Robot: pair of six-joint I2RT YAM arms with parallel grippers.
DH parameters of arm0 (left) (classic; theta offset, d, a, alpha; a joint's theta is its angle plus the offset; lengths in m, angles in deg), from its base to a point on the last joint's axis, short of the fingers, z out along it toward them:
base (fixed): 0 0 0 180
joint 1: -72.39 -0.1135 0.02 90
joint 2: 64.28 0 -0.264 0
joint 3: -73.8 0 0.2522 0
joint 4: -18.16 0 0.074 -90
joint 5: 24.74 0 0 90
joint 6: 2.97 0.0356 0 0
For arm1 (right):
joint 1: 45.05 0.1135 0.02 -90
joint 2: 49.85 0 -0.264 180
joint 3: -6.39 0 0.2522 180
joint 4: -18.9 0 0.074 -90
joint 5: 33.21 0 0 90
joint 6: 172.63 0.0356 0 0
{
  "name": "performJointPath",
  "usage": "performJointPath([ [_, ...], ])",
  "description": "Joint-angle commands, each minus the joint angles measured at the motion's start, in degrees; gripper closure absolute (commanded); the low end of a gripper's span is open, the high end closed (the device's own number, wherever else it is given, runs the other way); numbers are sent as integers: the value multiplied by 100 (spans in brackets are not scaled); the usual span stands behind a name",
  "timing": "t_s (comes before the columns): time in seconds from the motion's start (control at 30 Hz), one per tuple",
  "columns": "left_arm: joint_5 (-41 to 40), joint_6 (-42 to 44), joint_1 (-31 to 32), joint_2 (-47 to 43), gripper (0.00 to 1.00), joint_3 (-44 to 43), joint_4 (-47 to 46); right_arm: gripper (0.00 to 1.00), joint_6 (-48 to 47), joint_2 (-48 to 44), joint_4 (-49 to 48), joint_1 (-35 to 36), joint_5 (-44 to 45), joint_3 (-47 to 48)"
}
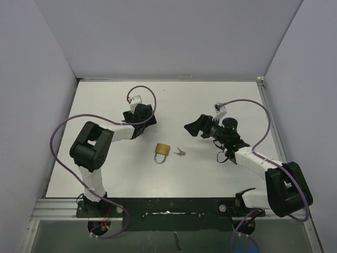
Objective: Unlock with the key
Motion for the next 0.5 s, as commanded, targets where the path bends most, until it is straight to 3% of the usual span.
performJointPath([
  [0.0,-207,294,-40,-995,2,239,-553,2,-99,-27,-344,-30,-2,22],
  [0.13,4,693,-31,-1775,2,734,-1200,2,-393,-177,-118,19,249,-13],
  [0.23,776,897,-48,-2243,2,816,-1059,2,-539,-288,242,22,317,49],
  [0.37,2255,851,-21,-2527,2,1023,-998,2,-713,-172,22,-5,-364,110],
  [0.47,2364,557,112,-2702,2,1357,-1004,2,-833,5,552,35,-302,396],
])
